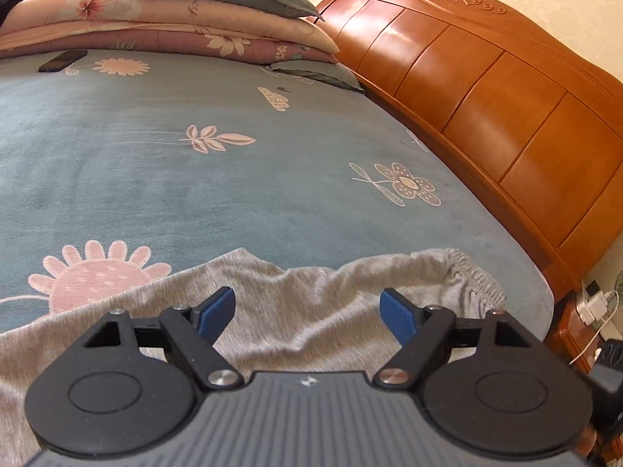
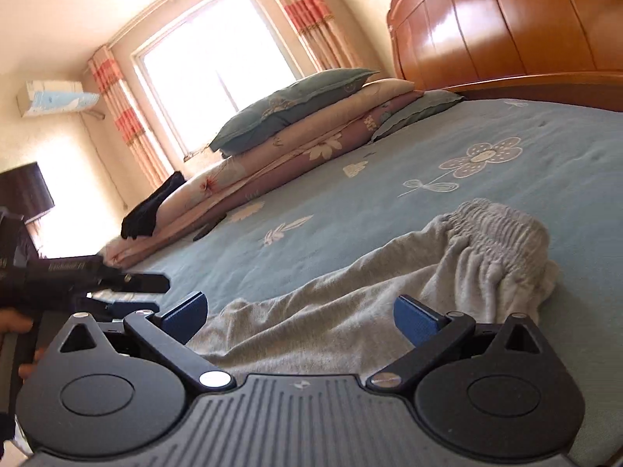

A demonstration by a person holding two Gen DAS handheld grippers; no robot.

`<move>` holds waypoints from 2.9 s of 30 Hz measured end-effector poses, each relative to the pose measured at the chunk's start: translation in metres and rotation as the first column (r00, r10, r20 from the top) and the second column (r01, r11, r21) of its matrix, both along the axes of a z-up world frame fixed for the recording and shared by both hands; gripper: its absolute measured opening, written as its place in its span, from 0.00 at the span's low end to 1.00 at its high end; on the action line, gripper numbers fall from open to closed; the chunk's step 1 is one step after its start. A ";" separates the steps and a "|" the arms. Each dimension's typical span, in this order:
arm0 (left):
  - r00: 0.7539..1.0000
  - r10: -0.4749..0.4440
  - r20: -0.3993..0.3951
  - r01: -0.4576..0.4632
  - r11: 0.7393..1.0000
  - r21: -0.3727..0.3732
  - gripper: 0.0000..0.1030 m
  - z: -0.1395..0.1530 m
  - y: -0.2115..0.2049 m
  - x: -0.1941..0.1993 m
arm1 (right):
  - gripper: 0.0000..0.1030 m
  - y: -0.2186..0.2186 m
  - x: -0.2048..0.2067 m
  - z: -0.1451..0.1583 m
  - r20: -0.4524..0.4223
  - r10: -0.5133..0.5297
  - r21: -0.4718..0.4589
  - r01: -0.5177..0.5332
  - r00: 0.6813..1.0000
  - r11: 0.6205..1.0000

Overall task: Fold clothes
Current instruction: 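Close the right tool on the ribbed pants cuff and lift it, then lay the cuff down flat and open the right tool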

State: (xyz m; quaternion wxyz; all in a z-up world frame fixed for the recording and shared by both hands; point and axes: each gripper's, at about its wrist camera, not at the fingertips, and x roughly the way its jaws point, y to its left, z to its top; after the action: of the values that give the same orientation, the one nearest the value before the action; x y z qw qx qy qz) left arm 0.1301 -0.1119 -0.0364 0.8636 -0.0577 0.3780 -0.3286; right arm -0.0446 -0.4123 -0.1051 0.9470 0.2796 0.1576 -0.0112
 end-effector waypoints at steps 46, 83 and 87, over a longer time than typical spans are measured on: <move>0.998 -0.061 -0.005 0.061 0.998 0.003 0.79 -0.019 -0.002 -0.073 | 0.37 -0.120 0.052 -0.053 -0.253 0.068 0.315 0.015 0.965 0.949; 0.999 0.051 0.012 -0.051 0.907 0.417 0.80 -0.079 0.050 -0.081 | 1.00 0.128 0.104 -0.012 -0.541 0.093 -0.369 -0.336 0.836 0.867; 0.998 0.063 0.000 -0.058 0.921 0.384 0.87 -0.082 0.059 -0.102 | 1.00 0.133 0.083 -0.024 -0.523 0.071 -0.396 -0.316 0.850 0.862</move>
State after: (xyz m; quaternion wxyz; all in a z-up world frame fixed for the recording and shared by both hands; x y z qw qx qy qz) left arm 0.0285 -0.0531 -0.1185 0.8656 0.0990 0.4383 -0.2212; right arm 0.0381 -0.2792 -0.1293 0.9102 0.0129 0.4134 -0.0209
